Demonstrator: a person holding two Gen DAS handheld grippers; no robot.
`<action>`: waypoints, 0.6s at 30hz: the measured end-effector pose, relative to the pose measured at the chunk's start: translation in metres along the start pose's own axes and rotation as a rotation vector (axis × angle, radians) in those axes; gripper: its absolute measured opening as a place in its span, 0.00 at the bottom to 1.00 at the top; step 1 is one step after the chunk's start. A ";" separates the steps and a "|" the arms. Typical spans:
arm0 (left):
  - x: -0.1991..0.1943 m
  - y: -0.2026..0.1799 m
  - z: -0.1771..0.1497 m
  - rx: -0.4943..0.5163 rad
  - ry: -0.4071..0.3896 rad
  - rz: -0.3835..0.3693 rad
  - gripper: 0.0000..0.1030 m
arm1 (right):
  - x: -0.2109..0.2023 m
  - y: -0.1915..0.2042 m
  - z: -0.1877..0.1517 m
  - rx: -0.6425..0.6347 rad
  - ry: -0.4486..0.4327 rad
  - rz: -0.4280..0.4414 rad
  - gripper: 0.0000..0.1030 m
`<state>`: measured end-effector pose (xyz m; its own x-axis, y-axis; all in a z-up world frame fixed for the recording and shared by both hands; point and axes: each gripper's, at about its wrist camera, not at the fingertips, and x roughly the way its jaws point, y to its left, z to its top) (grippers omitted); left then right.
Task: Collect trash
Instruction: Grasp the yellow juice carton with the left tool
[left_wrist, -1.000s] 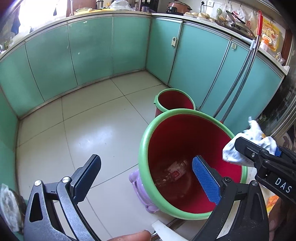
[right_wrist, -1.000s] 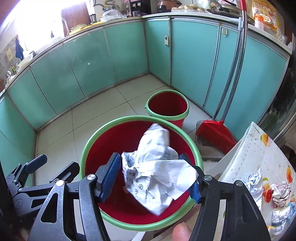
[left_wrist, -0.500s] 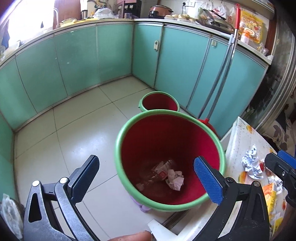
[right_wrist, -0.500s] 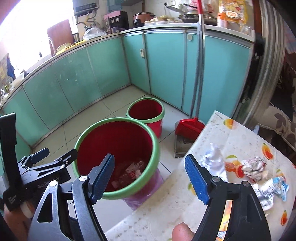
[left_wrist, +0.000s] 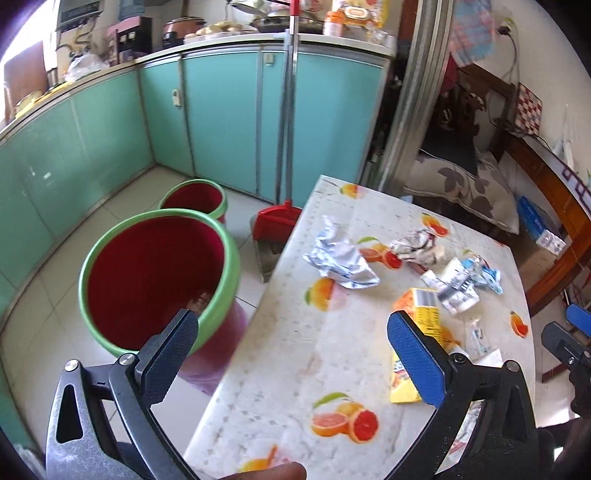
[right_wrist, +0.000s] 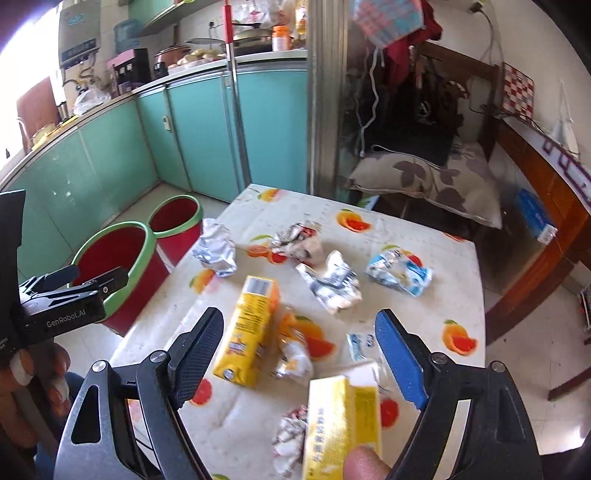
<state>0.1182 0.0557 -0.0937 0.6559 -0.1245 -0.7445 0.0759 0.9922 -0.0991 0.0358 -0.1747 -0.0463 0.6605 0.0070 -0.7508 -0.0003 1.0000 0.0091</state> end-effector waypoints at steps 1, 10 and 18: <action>0.001 -0.012 -0.001 0.018 0.007 -0.014 1.00 | -0.004 -0.012 -0.006 0.015 0.007 -0.011 0.82; 0.037 -0.098 -0.008 0.118 0.115 -0.083 1.00 | -0.026 -0.090 -0.045 0.120 0.019 -0.065 0.82; 0.083 -0.131 -0.014 0.149 0.212 -0.026 0.99 | -0.029 -0.120 -0.046 0.187 0.002 -0.085 0.82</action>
<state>0.1522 -0.0852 -0.1511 0.4815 -0.1335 -0.8662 0.2111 0.9769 -0.0332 -0.0181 -0.2943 -0.0558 0.6506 -0.0774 -0.7555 0.1951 0.9784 0.0678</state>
